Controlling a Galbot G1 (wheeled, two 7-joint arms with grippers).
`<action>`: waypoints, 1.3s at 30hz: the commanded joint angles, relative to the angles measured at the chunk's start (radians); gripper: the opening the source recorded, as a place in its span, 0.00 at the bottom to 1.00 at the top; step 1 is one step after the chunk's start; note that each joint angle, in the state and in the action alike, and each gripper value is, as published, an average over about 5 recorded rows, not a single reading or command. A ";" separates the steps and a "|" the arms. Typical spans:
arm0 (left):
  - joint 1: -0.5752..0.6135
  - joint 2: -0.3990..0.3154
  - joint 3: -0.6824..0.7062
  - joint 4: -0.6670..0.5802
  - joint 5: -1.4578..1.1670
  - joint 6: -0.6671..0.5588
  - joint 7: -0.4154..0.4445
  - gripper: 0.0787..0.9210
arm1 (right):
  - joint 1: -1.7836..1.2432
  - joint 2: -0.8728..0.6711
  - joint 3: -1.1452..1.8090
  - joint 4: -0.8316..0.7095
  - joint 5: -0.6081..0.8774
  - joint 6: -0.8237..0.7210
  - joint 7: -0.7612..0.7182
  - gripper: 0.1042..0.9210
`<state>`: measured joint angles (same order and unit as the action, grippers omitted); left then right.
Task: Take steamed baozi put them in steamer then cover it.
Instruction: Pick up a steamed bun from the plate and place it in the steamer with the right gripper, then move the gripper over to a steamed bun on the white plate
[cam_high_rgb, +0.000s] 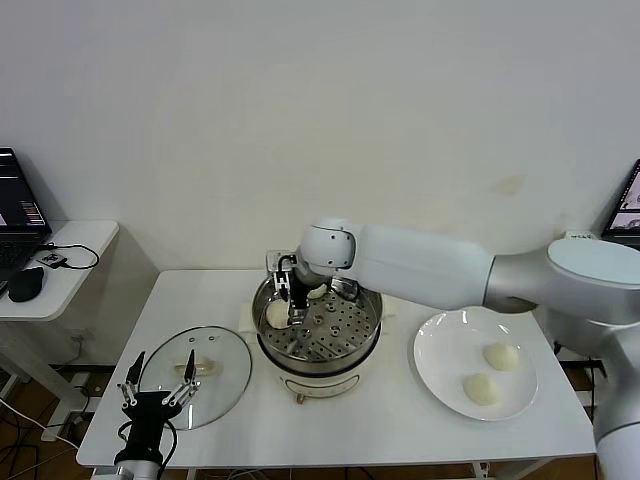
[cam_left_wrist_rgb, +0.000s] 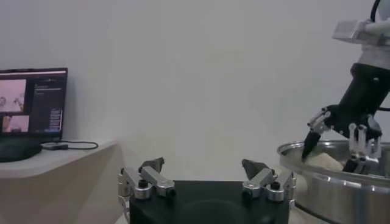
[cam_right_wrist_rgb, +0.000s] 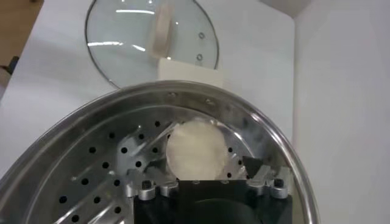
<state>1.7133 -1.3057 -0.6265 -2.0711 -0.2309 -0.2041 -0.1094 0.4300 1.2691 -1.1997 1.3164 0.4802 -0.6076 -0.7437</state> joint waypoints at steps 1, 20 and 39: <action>0.004 0.004 0.000 -0.005 0.000 0.001 0.001 0.88 | 0.173 -0.183 -0.009 0.128 -0.012 0.063 -0.127 0.88; 0.013 0.021 0.017 -0.021 0.005 0.007 0.004 0.88 | 0.186 -0.929 -0.040 0.493 -0.396 0.346 -0.362 0.88; 0.036 0.009 0.032 -0.022 0.031 0.009 0.004 0.88 | -0.712 -1.086 0.585 0.447 -0.624 0.399 -0.308 0.88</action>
<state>1.7463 -1.2951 -0.5937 -2.0945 -0.2024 -0.1960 -0.1054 0.1175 0.2822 -0.8800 1.7717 -0.0204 -0.2422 -1.0530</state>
